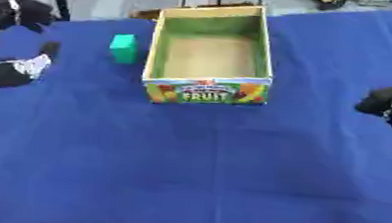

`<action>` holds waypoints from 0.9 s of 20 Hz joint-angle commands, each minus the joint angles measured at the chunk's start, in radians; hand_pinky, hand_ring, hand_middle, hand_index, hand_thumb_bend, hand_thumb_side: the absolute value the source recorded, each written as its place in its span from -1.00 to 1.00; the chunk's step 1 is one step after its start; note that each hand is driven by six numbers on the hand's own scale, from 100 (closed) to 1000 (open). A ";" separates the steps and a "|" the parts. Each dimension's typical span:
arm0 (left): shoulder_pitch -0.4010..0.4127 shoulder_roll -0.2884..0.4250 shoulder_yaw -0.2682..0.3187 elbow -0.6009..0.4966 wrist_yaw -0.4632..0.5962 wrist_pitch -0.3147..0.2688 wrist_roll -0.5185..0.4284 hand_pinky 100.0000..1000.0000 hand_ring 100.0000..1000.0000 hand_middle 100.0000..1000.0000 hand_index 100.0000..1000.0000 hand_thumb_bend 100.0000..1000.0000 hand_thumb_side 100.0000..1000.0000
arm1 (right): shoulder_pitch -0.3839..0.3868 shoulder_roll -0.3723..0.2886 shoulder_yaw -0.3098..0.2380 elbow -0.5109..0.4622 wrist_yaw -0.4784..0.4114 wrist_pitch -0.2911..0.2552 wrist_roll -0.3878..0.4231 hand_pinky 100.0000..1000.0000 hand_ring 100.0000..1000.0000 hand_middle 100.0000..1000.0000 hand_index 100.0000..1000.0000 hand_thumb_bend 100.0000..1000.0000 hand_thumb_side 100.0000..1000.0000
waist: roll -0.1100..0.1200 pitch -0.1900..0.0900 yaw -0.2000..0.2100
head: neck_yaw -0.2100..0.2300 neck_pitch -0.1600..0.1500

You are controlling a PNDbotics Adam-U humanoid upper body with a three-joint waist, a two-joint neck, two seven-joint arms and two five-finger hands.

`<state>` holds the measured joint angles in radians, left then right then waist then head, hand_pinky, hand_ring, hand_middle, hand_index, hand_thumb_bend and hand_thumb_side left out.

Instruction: Pick up objects on the table and place them in the box.

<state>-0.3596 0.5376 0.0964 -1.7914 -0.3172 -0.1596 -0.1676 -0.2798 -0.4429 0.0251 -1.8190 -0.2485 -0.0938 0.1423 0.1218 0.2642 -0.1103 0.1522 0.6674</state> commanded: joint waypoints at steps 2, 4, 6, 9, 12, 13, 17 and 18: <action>-0.011 0.025 0.012 0.000 -0.011 0.002 0.000 0.29 0.36 0.25 0.59 -0.64 -0.73 | -0.004 -0.022 -0.005 -0.023 -0.002 -0.001 -0.004 0.47 0.23 0.07 0.28 -1.00 0.91 | -0.006 -0.017 -0.001 | 0.004 -0.003; -0.027 0.037 0.012 0.019 -0.035 0.017 0.001 0.31 0.38 0.26 0.59 -0.60 -0.74 | -0.004 -0.022 -0.004 -0.023 -0.002 -0.001 -0.003 0.47 0.23 0.07 0.28 -1.00 0.91 | -0.005 -0.018 -0.002 | 0.004 -0.002; -0.054 0.062 0.004 0.055 -0.069 0.032 -0.004 0.32 0.39 0.28 0.60 -0.55 -0.75 | -0.004 -0.022 -0.003 -0.023 -0.002 0.000 -0.002 0.47 0.23 0.07 0.28 -1.00 0.91 | -0.004 -0.019 -0.004 | 0.005 -0.001; -0.119 0.128 -0.029 0.154 -0.136 0.039 -0.028 0.38 0.44 0.36 0.64 -0.40 -0.76 | -0.005 -0.025 -0.001 -0.023 -0.001 0.000 -0.001 0.47 0.23 0.07 0.28 -1.00 0.91 | -0.002 -0.021 -0.012 | 0.010 -0.001; -0.216 0.185 -0.073 0.304 -0.219 0.029 -0.078 0.44 0.51 0.45 0.70 -0.21 -0.70 | -0.007 -0.025 0.004 -0.023 -0.002 0.001 0.003 0.47 0.23 0.07 0.28 -1.00 0.91 | 0.002 -0.022 -0.024 | 0.016 -0.001; -0.249 0.193 -0.086 0.357 -0.244 0.019 -0.094 0.47 0.52 0.47 0.72 -0.14 -0.69 | -0.007 -0.026 0.005 -0.023 -0.002 0.001 0.004 0.47 0.23 0.07 0.28 -1.00 0.91 | 0.004 -0.021 -0.029 | 0.018 -0.001; -0.377 0.184 -0.117 0.563 -0.337 -0.010 -0.139 0.55 0.57 0.54 0.81 0.09 -0.63 | -0.008 -0.029 0.011 -0.023 -0.002 0.002 0.011 0.47 0.23 0.07 0.28 -1.00 0.92 | 0.012 -0.021 -0.047 | 0.023 0.000; -0.404 0.177 -0.122 0.614 -0.363 -0.014 -0.150 0.56 0.58 0.55 0.82 0.12 -0.62 | -0.009 -0.030 0.013 -0.024 -0.002 0.002 0.013 0.47 0.23 0.07 0.28 -1.00 0.92 | 0.014 -0.020 -0.052 | 0.025 0.000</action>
<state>-0.7413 0.6851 -0.0242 -1.2244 -0.6504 -0.1673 -0.3031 -0.2804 -0.4456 0.0385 -1.8197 -0.2485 -0.0896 0.1510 0.1404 0.2631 -0.1642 0.1725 0.6674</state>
